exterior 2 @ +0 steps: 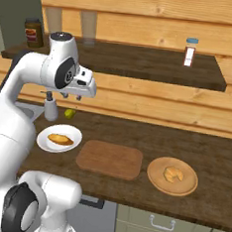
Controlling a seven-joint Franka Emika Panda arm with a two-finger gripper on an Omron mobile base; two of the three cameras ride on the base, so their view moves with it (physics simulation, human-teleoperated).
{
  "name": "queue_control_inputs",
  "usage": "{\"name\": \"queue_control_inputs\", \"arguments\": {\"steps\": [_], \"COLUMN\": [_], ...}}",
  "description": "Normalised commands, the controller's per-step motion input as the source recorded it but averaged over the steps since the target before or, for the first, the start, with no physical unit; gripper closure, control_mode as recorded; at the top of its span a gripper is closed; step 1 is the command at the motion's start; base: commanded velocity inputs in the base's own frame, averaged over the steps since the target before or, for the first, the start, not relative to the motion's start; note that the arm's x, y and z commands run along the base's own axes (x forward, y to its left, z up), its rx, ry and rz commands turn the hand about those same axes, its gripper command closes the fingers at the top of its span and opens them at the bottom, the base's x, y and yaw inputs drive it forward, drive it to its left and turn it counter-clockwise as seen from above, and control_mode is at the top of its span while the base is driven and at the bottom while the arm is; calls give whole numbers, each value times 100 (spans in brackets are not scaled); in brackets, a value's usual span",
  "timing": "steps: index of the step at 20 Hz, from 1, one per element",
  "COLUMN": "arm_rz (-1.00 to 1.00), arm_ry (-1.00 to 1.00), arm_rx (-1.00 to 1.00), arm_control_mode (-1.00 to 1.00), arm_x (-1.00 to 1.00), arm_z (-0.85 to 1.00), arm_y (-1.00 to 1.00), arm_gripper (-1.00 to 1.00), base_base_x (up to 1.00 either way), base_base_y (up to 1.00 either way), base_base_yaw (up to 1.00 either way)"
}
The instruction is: From the different types of pastries on the counter, select a croissant and place it on the cutting board. Then retrieve a jar of jam from the cabinet and place it alongside the croissant on the cutting board.
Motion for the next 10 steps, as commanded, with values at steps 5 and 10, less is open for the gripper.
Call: {"name": "queue_control_inputs", "arguments": {"steps": [5, 10], "arm_rz": [3, -7], "arm_ry": [-3, -1], "arm_rx": [1, 1], "arm_control_mode": [-100, -100], "arm_x": [2, -20], "arm_z": [0, 0], "arm_y": [-25, -77], "arm_gripper": [-100, -100], "base_base_x": [0, 0], "base_base_y": [0, 0], "base_base_yaw": [0, 0]}}
